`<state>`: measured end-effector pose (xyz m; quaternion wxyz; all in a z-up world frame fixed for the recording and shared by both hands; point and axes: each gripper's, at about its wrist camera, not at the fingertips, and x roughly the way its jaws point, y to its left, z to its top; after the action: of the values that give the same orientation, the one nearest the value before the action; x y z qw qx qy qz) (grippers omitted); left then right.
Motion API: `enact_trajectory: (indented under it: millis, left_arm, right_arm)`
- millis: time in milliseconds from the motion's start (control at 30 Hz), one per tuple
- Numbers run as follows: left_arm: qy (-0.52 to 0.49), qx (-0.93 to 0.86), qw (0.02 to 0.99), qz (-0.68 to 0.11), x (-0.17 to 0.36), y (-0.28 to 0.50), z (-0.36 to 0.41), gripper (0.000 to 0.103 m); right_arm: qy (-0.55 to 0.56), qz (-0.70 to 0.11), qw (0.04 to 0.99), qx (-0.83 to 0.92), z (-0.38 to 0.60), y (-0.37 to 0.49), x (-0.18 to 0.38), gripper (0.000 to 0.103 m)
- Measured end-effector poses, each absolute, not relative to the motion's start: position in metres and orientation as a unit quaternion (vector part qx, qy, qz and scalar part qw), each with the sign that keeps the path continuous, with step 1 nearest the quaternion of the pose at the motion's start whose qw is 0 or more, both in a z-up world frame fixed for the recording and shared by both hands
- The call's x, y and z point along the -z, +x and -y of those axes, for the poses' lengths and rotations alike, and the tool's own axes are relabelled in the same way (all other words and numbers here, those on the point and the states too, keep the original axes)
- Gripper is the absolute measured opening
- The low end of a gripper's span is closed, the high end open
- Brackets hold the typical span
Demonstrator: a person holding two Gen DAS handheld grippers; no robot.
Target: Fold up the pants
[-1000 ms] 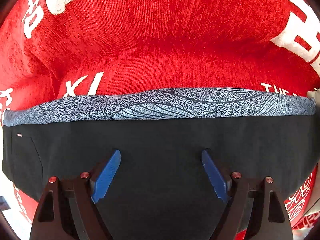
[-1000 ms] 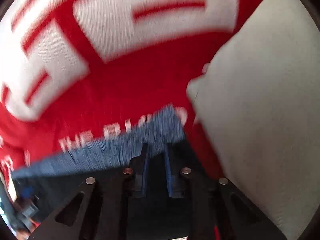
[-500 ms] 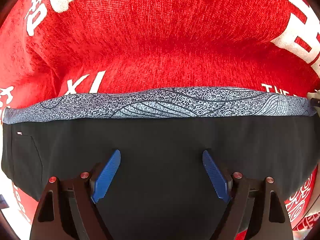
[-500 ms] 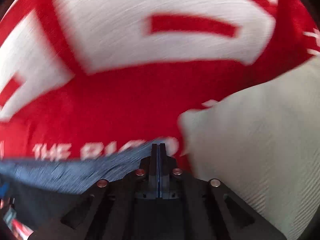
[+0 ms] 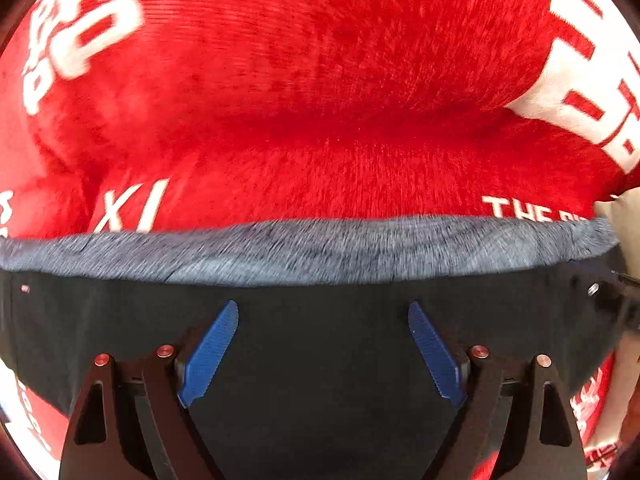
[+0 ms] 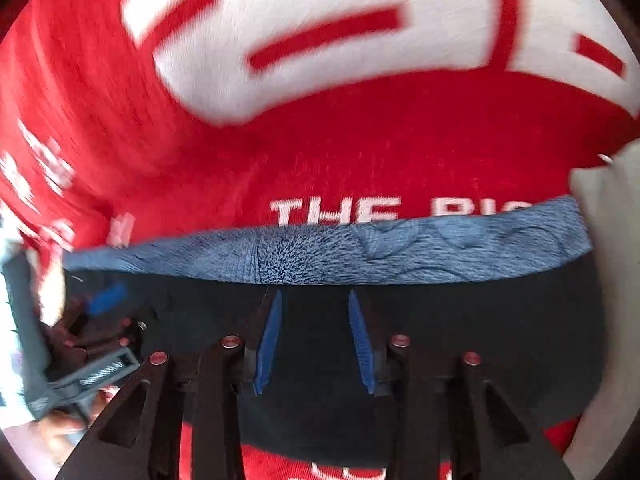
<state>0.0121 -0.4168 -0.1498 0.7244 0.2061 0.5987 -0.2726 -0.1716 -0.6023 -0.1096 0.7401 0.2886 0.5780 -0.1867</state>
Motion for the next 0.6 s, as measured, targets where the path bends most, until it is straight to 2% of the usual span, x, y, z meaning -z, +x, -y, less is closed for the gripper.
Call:
enact_trajectory:
  millis: [67, 100, 167, 267, 300, 333, 367, 433, 600]
  left_arm:
    - [0.197, 0.268, 0.734, -0.592, 0.156, 0.021, 0.423, 0.089]
    - [0.194, 0.265, 0.736, -0.592, 0.157, 0.025, 0.425, 0.089]
    - [0.188, 0.262, 0.737, -0.594, 0.159, 0.034, 0.428, 0.091]
    - [0.209, 0.251, 0.747, -0.579, 0.16, 0.044, 0.434, 0.092]
    - [0.21, 0.242, 0.747, -0.582, 0.159, 0.052, 0.434, 0.092]
    - [0.207, 0.233, 0.747, -0.587, 0.157, 0.057, 0.432, 0.091]
    - [0.198, 0.228, 0.749, -0.591, 0.152, 0.062, 0.427, 0.091]
    - [0.186, 0.231, 0.752, -0.589, 0.141, 0.066, 0.416, 0.091]
    - [0.213, 0.237, 0.747, -0.584, 0.122, 0.047, 0.377, 0.091]
  right_arm:
    - [0.268, -0.575, 0.745, 0.208, 0.608, -0.171, 0.123, 0.026]
    - [0.272, -0.567, 0.746, 0.219, 0.615, -0.175, 0.126, 0.018]
    - [0.277, -0.561, 0.738, 0.253, 0.637, -0.184, 0.128, 0.017]
    - [0.317, -0.547, 0.73, 0.261, 0.664, -0.201, 0.129, 0.011]
    - [0.312, -0.545, 0.728, 0.275, 0.667, -0.205, 0.126, 0.013]
    - [0.307, -0.543, 0.726, 0.291, 0.669, -0.211, 0.121, 0.02]
    - [0.312, -0.539, 0.721, 0.305, 0.672, -0.22, 0.117, 0.024]
    - [0.36, -0.508, 0.723, 0.299, 0.67, -0.247, 0.103, 0.036]
    - [0.427, -0.468, 0.724, 0.271, 0.617, -0.32, 0.087, 0.039]
